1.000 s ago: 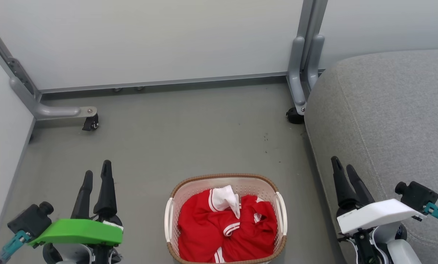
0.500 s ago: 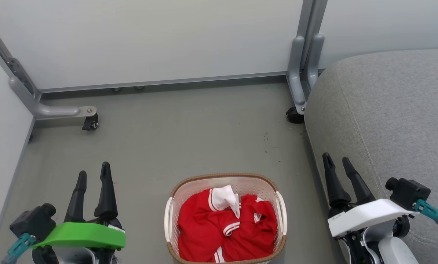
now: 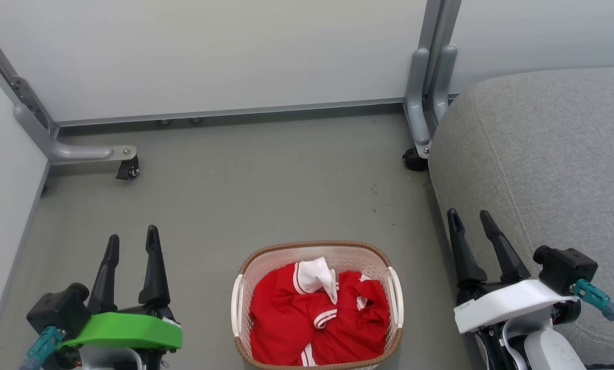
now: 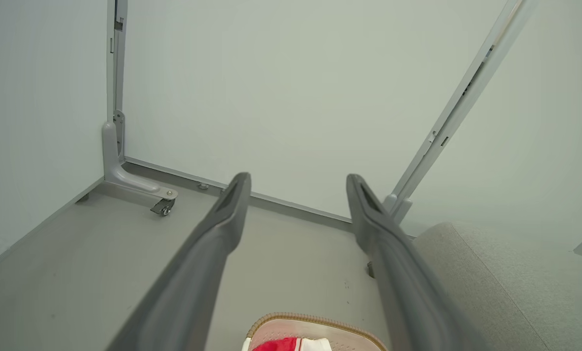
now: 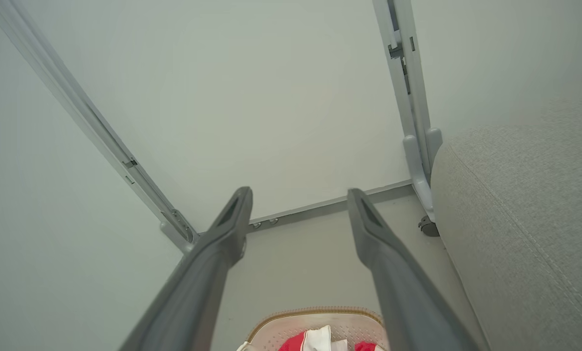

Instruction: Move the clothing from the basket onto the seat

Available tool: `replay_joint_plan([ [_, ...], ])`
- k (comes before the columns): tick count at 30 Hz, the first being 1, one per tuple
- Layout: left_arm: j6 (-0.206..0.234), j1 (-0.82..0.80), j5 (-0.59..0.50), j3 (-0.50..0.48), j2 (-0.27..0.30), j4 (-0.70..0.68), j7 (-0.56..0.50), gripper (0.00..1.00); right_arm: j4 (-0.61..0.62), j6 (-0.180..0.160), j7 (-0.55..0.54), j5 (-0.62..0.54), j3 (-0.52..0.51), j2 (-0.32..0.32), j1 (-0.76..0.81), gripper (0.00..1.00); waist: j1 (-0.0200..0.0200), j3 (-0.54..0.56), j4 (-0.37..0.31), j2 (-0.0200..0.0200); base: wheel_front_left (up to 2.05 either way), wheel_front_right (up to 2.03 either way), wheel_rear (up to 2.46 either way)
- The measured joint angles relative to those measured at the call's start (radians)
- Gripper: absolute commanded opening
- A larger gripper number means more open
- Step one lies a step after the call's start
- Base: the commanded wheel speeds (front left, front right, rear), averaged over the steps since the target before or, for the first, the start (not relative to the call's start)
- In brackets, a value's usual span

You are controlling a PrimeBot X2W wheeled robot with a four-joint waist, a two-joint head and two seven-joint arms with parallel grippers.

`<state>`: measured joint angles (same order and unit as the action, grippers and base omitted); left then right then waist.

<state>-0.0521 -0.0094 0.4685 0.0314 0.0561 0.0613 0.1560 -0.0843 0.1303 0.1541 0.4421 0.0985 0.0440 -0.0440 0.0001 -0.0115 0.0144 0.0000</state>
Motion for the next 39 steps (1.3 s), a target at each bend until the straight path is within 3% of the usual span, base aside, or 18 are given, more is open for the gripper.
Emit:
replay_joint_plan([
  [20,0.013,0.022,-0.210,0.025,0.001,-0.023,0.048,1.00,0.037,0.000,0.048,-0.190,0.016,0.001,0.018,1.00,0.0000,0.008,-0.001,0.0000,0.00,0.00,0.00],
  [39,0.007,0.039,-0.357,0.040,0.008,-0.024,0.083,1.00,0.042,0.000,0.086,-0.278,-0.020,0.003,0.029,1.00,0.0000,0.002,0.002,0.0000,0.00,0.00,0.00],
])
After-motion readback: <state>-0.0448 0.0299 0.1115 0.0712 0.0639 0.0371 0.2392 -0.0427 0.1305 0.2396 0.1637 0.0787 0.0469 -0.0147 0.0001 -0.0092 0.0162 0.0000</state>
